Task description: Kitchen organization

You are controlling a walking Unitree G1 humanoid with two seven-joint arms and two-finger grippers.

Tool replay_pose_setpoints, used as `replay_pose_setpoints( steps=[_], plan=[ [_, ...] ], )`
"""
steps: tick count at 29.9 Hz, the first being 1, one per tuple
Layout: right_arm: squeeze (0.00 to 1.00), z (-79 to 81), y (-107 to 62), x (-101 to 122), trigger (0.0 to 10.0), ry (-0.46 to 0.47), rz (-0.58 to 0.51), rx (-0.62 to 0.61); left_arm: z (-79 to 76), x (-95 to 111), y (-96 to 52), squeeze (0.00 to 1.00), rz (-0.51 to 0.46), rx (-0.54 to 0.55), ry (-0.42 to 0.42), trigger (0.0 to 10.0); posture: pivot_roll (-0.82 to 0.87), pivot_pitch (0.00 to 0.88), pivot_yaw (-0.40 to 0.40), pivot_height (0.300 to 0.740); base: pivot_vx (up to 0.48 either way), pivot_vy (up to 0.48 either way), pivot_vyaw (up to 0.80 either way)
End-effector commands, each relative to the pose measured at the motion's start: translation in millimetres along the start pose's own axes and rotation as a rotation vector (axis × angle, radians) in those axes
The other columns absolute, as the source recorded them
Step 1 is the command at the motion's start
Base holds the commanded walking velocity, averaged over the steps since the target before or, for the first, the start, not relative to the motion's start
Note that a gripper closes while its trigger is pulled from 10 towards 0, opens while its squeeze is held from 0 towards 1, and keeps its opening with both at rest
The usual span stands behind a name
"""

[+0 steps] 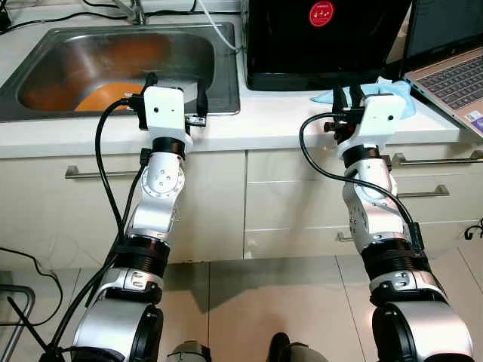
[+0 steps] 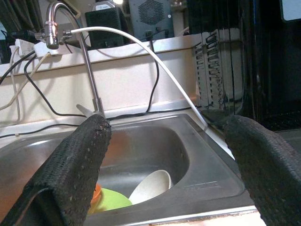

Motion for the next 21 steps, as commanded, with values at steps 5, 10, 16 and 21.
replay_pose_setpoints(
  steps=[5,10,16,21],
  plan=[
    [0.0,1.4,4.1,5.2,10.0,-0.009,-0.02,0.016,2.3,-2.9,-1.5,0.0,0.011,0.009,-0.004,10.0,0.09,0.091,0.032,0.74,0.0,0.0,0.0],
    [0.0,1.6,4.8,5.8,10.0,-0.011,-0.021,0.018,2.2,-2.8,-1.1,0.0,0.011,0.009,-0.005,10.0,0.09,0.088,0.032,0.74,0.0,0.0,0.0],
    [0.0,2.6,5.2,6.2,10.0,-0.01,-0.024,0.02,2.9,-2.9,-0.9,0.0,0.011,0.01,-0.006,10.0,0.09,0.083,0.033,0.74,0.0,0.0,0.0],
    [0.0,2.4,5.5,6.5,10.0,-0.01,-0.024,0.019,2.6,-2.9,-0.9,0.0,0.012,0.009,-0.006,10.0,0.09,0.083,0.033,0.74,0.0,0.0,0.0]
  ],
)
Point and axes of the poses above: a point about 5 cm out from each wrist's last joint towards the gripper, its own y axis pointing out of the wrist towards the gripper, its own x axis along the axis of the wrist's last joint, z = x × y, the point moved 2 cm from there along y, pointing out of the wrist towards the gripper, and after that the axes turned 3 degrees about -y, right-handed, at the moved point
